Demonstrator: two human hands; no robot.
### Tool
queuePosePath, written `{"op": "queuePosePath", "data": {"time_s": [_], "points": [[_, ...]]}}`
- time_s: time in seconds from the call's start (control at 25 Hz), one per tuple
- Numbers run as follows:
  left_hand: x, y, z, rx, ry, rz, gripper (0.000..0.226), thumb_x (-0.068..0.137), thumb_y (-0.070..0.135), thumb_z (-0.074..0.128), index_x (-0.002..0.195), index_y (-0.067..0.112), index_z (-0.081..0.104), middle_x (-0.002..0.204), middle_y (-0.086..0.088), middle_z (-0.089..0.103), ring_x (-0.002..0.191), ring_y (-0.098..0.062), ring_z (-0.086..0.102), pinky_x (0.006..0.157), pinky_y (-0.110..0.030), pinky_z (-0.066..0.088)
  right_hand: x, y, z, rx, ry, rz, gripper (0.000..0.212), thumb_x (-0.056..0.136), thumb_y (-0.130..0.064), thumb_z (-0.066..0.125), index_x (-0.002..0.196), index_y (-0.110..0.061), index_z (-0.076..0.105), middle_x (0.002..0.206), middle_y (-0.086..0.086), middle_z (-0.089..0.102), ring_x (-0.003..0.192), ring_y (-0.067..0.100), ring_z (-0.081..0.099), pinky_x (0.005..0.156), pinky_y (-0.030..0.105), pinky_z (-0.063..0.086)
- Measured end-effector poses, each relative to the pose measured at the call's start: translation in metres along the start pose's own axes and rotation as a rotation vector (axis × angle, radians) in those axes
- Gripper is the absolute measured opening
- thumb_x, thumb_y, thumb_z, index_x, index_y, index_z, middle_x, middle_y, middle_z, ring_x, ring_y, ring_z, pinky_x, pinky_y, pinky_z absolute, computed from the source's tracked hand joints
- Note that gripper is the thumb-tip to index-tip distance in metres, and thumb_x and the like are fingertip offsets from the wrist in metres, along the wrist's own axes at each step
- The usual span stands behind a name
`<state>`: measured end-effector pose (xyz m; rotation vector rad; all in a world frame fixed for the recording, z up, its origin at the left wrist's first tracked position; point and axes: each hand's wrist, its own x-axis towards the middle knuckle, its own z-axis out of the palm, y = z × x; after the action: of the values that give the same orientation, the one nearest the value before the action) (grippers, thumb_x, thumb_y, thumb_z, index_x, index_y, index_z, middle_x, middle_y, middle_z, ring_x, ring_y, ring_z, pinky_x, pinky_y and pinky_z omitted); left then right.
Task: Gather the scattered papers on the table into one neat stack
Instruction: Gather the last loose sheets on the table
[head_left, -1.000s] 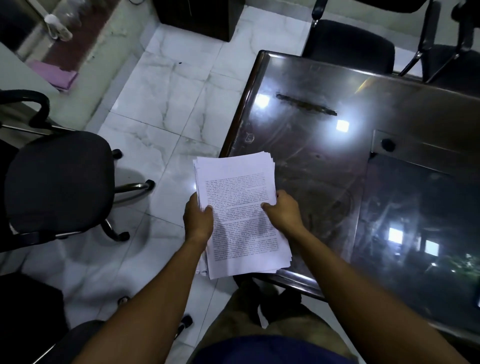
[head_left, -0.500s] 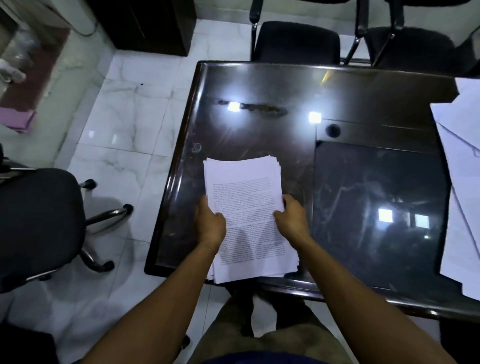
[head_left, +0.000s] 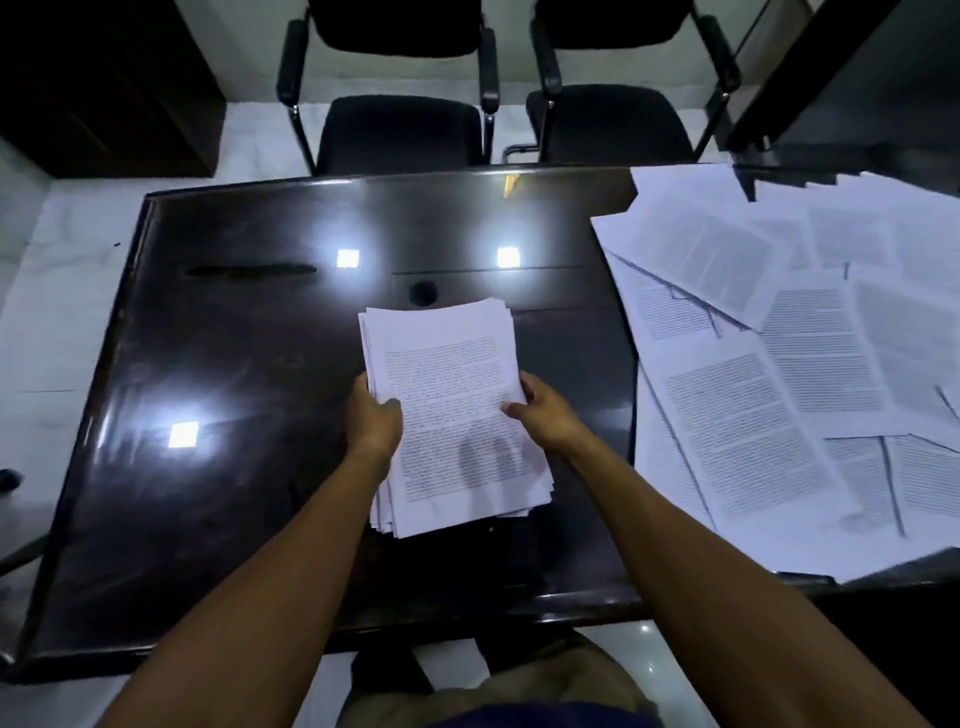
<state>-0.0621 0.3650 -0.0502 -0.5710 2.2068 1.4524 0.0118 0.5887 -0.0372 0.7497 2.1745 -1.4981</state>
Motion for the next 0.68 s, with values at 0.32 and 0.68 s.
{"op": "queuePosePath", "data": {"time_s": [0.32, 0.68], "points": [[-0.006, 0.010, 0.025, 0.093, 0.103, -0.058, 0.106, 0.080, 0.047, 0.068, 0.161, 0.017, 0.006, 0.161, -0.013, 0.035, 0.142, -0.036, 0.043, 0.116, -0.049, 0.038, -0.002, 0.019, -0.043, 0.002, 0.027, 0.060, 0.068, 0.097, -0.030, 0.064, 0.157, -0.014, 0.035, 0.155, 0.004, 0.048, 0.141, 0.025, 0.048, 0.106, 0.029, 0.037], [-0.078, 0.043, 0.109, 0.335, -0.180, 0.157, 0.075, 0.096, 0.035, 0.063, 0.158, 0.012, 0.027, 0.161, -0.012, 0.030, 0.146, -0.033, 0.034, 0.121, -0.048, 0.030, -0.086, 0.072, -0.112, 0.186, 0.360, 0.159, 0.053, 0.098, -0.031, 0.064, 0.148, -0.023, 0.047, 0.143, 0.004, 0.057, 0.127, 0.024, 0.057, 0.104, 0.038, 0.047]]}}
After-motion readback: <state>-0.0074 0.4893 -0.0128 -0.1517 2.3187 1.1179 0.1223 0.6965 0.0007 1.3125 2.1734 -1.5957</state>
